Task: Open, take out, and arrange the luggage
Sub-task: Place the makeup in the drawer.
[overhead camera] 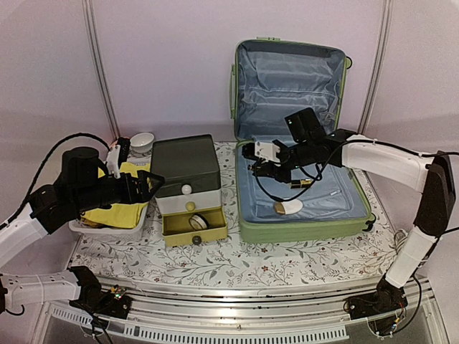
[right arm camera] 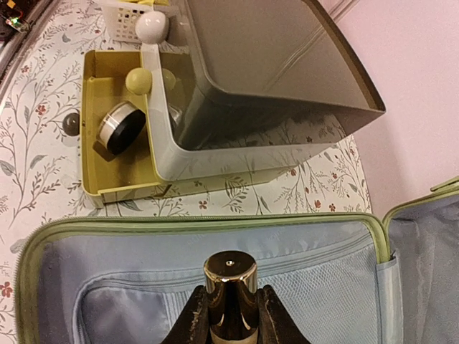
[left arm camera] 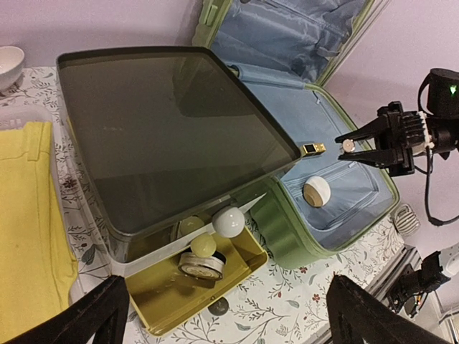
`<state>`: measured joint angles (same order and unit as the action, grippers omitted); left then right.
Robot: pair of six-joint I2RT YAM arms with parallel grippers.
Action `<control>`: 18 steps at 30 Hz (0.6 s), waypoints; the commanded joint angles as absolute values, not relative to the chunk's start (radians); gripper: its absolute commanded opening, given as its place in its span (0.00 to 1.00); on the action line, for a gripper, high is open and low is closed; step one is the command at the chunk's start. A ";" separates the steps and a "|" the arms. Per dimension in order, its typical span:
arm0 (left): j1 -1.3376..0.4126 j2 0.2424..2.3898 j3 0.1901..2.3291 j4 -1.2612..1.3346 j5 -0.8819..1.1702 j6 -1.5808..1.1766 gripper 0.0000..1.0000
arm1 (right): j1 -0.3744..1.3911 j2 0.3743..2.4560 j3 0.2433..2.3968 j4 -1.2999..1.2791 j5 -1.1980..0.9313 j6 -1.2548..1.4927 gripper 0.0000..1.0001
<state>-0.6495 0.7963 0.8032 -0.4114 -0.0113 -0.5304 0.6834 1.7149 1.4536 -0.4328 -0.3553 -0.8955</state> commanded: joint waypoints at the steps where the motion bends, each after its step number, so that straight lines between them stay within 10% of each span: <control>1: -0.635 0.787 0.812 -0.419 -0.011 -0.520 0.98 | 0.717 1.640 1.428 -0.429 -0.411 -0.866 0.20; 18: -0.635 0.784 0.796 -0.397 0.008 -0.532 0.98 | 0.794 1.594 1.437 -0.406 -0.442 -0.837 0.20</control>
<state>-0.6495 0.7959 0.8032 -0.4095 -0.0071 -0.5308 0.7341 1.6032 1.4261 -0.4282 -0.4320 -0.8463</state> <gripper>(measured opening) 0.983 0.203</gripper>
